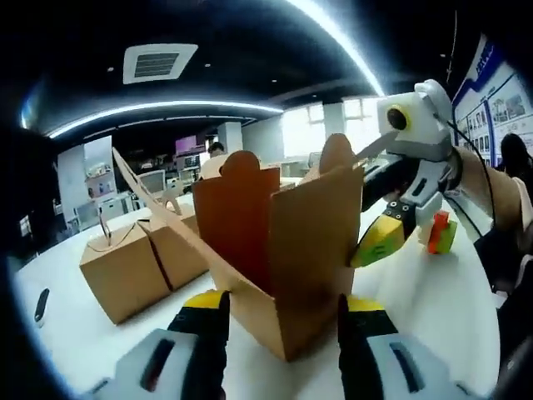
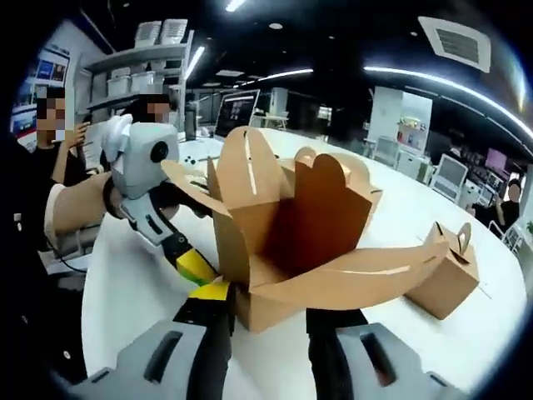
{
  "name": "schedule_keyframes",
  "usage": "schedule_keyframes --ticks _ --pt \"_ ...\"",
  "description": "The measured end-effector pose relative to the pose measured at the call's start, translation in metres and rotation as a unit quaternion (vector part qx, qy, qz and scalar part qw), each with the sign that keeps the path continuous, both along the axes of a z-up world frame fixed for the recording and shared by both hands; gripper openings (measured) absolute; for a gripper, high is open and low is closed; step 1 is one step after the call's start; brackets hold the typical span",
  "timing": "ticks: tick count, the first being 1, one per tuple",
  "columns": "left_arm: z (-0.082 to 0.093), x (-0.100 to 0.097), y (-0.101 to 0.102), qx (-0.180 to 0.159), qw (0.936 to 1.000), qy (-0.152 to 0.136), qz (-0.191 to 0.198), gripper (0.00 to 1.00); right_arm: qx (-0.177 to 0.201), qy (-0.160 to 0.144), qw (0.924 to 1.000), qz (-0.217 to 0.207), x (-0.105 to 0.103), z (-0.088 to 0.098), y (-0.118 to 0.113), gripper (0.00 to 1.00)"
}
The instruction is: Pick up one paper box from the group, open the paper box, and remove the item inside
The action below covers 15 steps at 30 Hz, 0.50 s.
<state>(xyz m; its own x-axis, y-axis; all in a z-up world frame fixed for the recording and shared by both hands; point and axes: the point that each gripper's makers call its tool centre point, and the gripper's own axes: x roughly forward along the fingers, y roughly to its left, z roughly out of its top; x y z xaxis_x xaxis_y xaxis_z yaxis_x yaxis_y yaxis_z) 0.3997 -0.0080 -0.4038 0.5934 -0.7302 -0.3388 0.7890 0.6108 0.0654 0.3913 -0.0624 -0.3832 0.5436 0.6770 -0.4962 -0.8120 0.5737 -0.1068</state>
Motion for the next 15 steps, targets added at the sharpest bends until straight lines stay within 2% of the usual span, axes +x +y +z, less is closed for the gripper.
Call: schedule_keyframes --ticks 4,6,9,12,15 --pt "-0.004 0.001 0.001 -0.003 0.9999 0.010 0.002 0.53 0.001 0.017 0.9998 -0.003 0.000 -0.007 -0.003 0.38" --pt "-0.005 -0.002 0.002 -0.008 0.9998 0.017 -0.001 0.58 0.003 0.027 0.9996 -0.005 -0.004 -0.009 -0.007 0.41" --pt "-0.006 -0.013 0.004 -0.019 0.9993 0.029 -0.014 0.67 0.031 0.049 0.9983 0.005 -0.020 -0.006 -0.010 0.45" --pt "-0.007 -0.023 0.012 -0.021 0.9991 0.033 -0.012 0.67 0.042 0.059 0.9973 -0.005 -0.032 0.001 -0.025 0.46" --pt "-0.008 -0.033 0.024 -0.026 0.9990 0.036 -0.004 0.67 0.034 0.051 0.9976 -0.031 -0.044 0.011 -0.051 0.49"
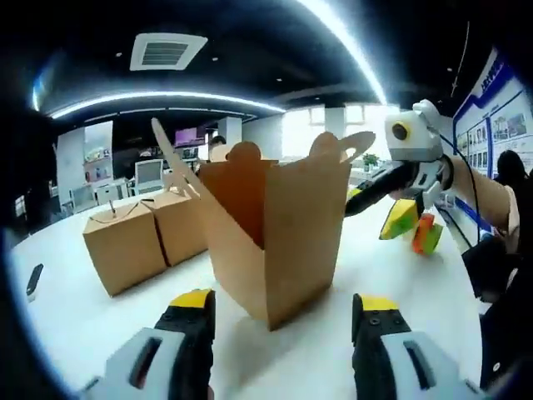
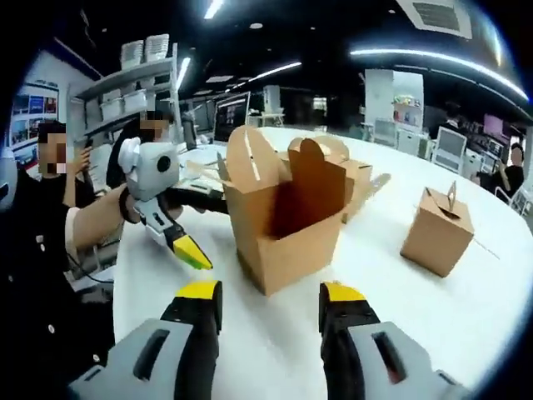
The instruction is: Pick up one paper box from the group, open the paper box, and remove the item inside
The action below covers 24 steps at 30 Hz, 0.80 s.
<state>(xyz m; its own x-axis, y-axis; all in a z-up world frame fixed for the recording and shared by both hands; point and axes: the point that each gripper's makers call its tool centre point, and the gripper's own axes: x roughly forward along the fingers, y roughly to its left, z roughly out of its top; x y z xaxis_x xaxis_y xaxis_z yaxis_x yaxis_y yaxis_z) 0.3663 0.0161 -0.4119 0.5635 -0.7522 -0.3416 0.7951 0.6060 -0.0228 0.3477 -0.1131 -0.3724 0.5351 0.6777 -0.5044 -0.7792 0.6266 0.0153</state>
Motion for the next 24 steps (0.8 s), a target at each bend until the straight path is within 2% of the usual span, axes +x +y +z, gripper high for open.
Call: schedule_keyframes --ticks 6,9,12,16,21,24 --pt "-0.001 -0.029 0.016 -0.007 1.0000 -0.004 0.002 0.66 -0.040 -0.014 0.9981 -0.045 -0.040 0.008 -0.058 0.55" --pt "0.000 -0.047 0.016 -0.011 0.9999 -0.006 -0.011 0.66 -0.032 -0.004 0.9971 -0.069 -0.059 0.004 -0.086 0.56" --pt "0.000 -0.062 0.016 -0.011 0.9997 -0.006 -0.021 0.66 0.003 0.026 0.9937 -0.109 -0.073 -0.007 -0.113 0.56" --pt "0.004 -0.072 0.014 -0.022 0.9994 -0.005 -0.028 0.66 0.060 0.061 0.9876 -0.132 -0.078 -0.022 -0.124 0.55" --pt "0.001 -0.077 0.012 -0.020 0.9994 -0.004 -0.028 0.66 0.126 0.104 0.9773 -0.135 -0.078 -0.033 -0.116 0.58" --pt "-0.003 -0.076 0.015 -0.012 0.9997 0.000 -0.022 0.66 0.130 0.112 0.9757 -0.137 -0.073 -0.040 -0.118 0.53"
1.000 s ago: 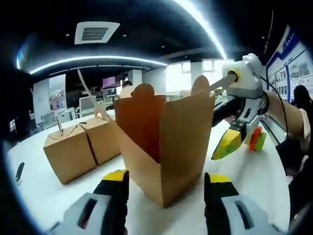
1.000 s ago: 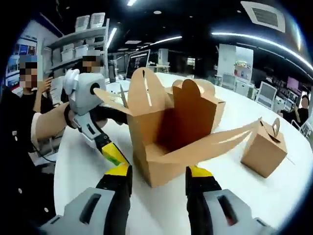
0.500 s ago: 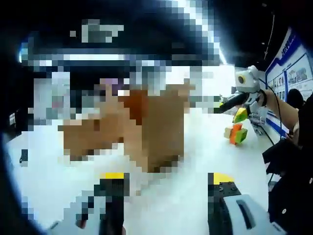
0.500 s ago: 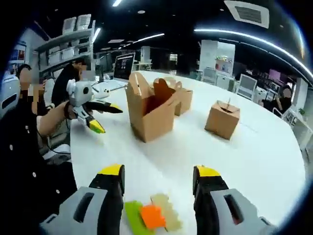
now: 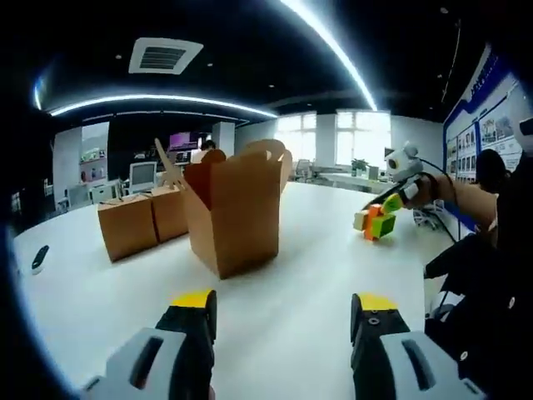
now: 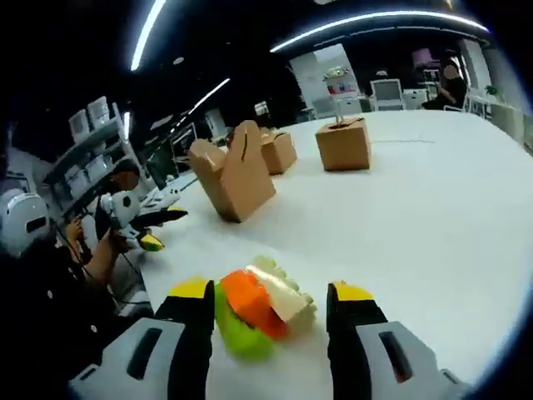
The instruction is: Pick up one paper box from the group, open the paper box, and remove the item inside
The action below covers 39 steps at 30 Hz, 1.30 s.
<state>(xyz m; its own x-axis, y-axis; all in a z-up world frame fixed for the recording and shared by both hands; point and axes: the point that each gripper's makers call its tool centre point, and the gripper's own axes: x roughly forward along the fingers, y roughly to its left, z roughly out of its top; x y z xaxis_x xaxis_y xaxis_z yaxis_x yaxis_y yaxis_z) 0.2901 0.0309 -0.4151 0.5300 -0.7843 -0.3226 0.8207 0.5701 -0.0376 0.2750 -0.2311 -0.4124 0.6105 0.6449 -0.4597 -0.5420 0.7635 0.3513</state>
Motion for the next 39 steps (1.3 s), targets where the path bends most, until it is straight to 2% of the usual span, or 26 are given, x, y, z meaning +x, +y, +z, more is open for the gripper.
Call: schedule_keyframes --ticks 5,9,14,16,18,21,25,30,33,34,35,38,39 --pt "-0.002 -0.002 0.003 0.005 1.0000 0.004 0.003 0.66 0.035 0.023 0.9991 0.000 -0.001 -0.005 0.004 0.50" --pt "-0.004 -0.002 0.004 0.006 0.9999 0.007 0.007 0.65 0.054 0.028 0.9982 -0.004 -0.002 -0.004 0.005 0.46" --pt "-0.006 -0.004 0.002 0.006 0.9999 0.010 0.006 0.65 0.061 0.016 0.9980 -0.012 -0.004 -0.002 0.004 0.44" --pt "-0.006 -0.005 0.001 0.006 0.9999 0.010 0.004 0.65 0.052 0.003 0.9986 -0.012 -0.004 0.000 0.006 0.44" --pt "-0.005 -0.005 0.000 0.006 0.9999 0.010 0.004 0.65 0.025 -0.023 0.9994 -0.007 -0.003 0.002 0.007 0.44" --pt "-0.004 -0.006 -0.001 0.005 0.9999 0.009 0.003 0.65 -0.034 -0.071 0.9969 0.003 -0.003 0.007 0.012 0.44" --pt "-0.004 -0.007 -0.001 0.004 0.9999 0.009 0.004 0.65 -0.112 -0.134 0.9844 0.022 -0.005 0.015 0.028 0.43" --pt "-0.003 -0.008 0.000 0.002 1.0000 0.007 0.005 0.65 -0.176 -0.191 0.9648 0.041 -0.006 0.020 0.053 0.43" --pt "-0.003 -0.010 0.002 0.002 1.0000 0.007 0.006 0.65 -0.223 -0.232 0.9445 0.067 -0.005 0.016 0.076 0.43" --pt "-0.004 -0.010 0.003 0.002 1.0000 0.007 0.007 0.65 -0.229 -0.256 0.9363 0.075 -0.004 0.017 0.089 0.43" --pt "-0.004 -0.010 0.004 0.001 0.9999 0.008 0.008 0.65 -0.231 -0.257 0.9350 0.079 -0.005 0.016 0.097 0.43" --pt "-0.003 -0.011 0.008 0.001 0.9999 0.007 0.011 0.65 -0.253 -0.292 0.9168 0.101 -0.001 0.021 0.120 0.43" --pt "-0.002 -0.011 0.011 0.000 0.9999 0.006 0.013 0.65 -0.268 -0.314 0.9038 0.113 0.001 0.022 0.131 0.44"
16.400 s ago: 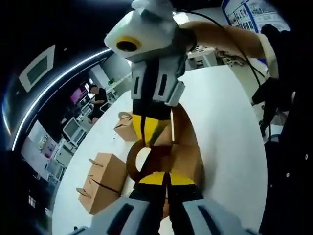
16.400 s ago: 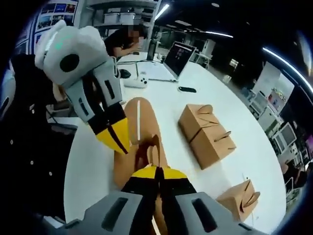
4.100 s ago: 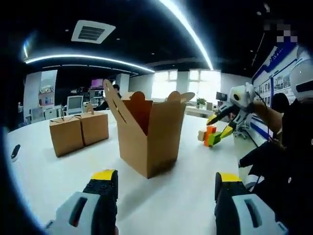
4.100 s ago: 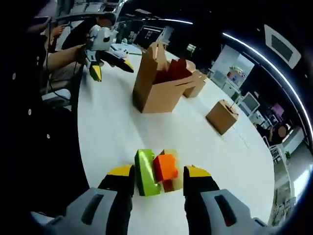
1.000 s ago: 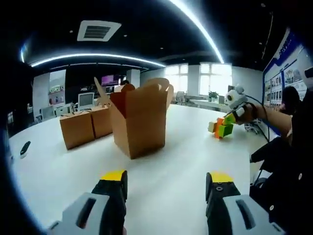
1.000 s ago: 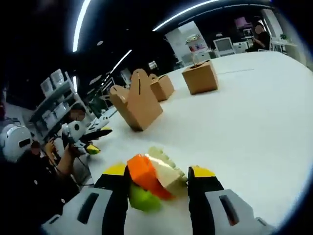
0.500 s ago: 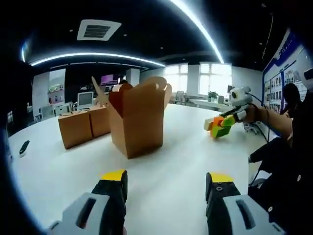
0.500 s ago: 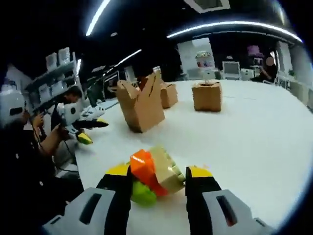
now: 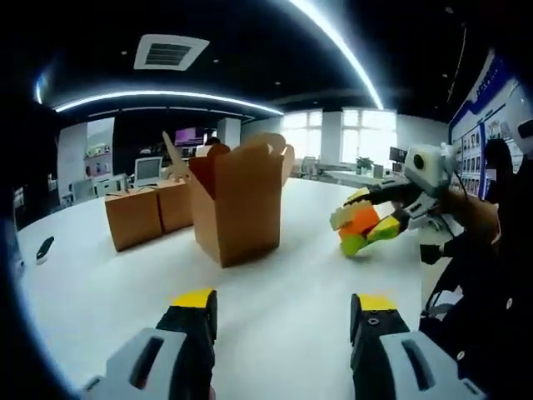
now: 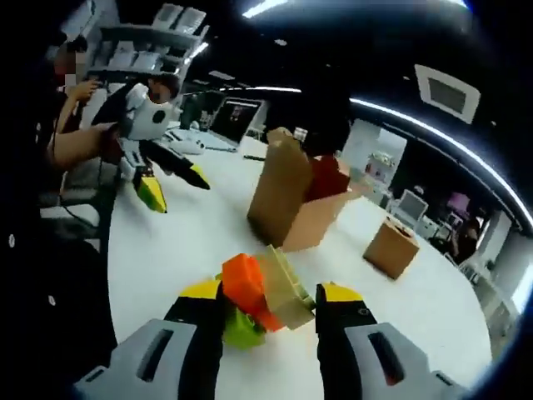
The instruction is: Pick up one paper box from the group, open the paper box, and remove the item inside
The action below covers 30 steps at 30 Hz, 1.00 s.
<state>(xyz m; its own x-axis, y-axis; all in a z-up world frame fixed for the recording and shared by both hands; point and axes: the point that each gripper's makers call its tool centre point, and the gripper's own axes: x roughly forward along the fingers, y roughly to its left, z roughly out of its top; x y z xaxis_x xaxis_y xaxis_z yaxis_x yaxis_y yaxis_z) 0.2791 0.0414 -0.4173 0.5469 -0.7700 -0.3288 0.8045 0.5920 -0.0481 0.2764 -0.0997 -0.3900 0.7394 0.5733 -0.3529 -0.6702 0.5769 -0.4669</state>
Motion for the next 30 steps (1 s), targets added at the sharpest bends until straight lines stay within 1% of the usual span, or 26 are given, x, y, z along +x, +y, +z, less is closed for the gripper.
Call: schedule_keyframes --ticks 1,3,4,5,8,12,14,16,20,24,25,26,27,29,30 --pt "0.001 0.000 0.002 -0.001 1.0000 -0.001 0.002 0.65 -0.012 -0.012 0.9998 0.007 0.000 0.001 0.005 0.44" --pt "0.002 0.000 0.008 -0.004 0.9999 -0.002 0.010 0.65 -0.046 -0.055 0.9971 0.025 0.002 0.003 0.020 0.44" --pt "0.002 0.000 0.012 -0.006 0.9999 -0.002 0.014 0.65 -0.061 -0.073 0.9949 0.035 0.002 0.003 0.027 0.44" --pt "0.002 0.000 0.014 -0.007 0.9998 -0.002 0.017 0.65 -0.070 -0.093 0.9917 0.054 0.001 0.005 0.037 0.44" --pt "0.000 -0.001 0.021 -0.004 0.9997 -0.001 0.023 0.65 -0.094 -0.130 0.9842 0.074 0.000 0.005 0.054 0.44" --pt "-0.002 -0.003 0.027 -0.001 0.9996 0.000 0.028 0.65 -0.098 -0.129 0.9836 0.079 0.001 0.000 0.064 0.44" --pt "-0.002 -0.003 0.029 -0.003 0.9996 0.000 0.030 0.65 -0.096 -0.131 0.9826 0.091 0.001 -0.006 0.072 0.44" --pt "-0.002 -0.004 0.029 -0.006 0.9995 0.001 0.031 0.65 -0.091 -0.137 0.9819 0.093 0.001 -0.004 0.075 0.44" --pt "-0.003 -0.005 0.029 -0.007 0.9996 0.002 0.029 0.65 -0.087 -0.130 0.9833 0.092 0.003 -0.005 0.076 0.44" --pt "-0.003 -0.005 0.027 -0.007 0.9996 0.003 0.026 0.65 -0.107 -0.135 0.9806 0.094 0.003 -0.009 0.073 0.45" --pt "-0.003 -0.005 0.027 -0.009 0.9996 0.003 0.026 0.65 -0.106 -0.133 0.9809 0.094 0.002 -0.009 0.073 0.45" --pt "-0.003 -0.006 0.026 -0.011 0.9996 0.004 0.026 0.65 -0.095 -0.121 0.9834 0.096 0.000 -0.010 0.073 0.47" --pt "-0.003 -0.006 0.026 -0.012 0.9996 0.004 0.025 0.65 -0.089 -0.113 0.9850 0.096 -0.001 -0.011 0.073 0.50" --pt "-0.004 -0.006 0.025 -0.010 0.9996 0.006 0.024 0.65 -0.081 -0.109 0.9864 0.093 0.000 -0.011 0.072 0.55" --pt "-0.005 -0.007 0.024 -0.009 0.9997 0.006 0.023 0.65 -0.076 -0.105 0.9872 0.092 -0.001 -0.011 0.072 0.55"
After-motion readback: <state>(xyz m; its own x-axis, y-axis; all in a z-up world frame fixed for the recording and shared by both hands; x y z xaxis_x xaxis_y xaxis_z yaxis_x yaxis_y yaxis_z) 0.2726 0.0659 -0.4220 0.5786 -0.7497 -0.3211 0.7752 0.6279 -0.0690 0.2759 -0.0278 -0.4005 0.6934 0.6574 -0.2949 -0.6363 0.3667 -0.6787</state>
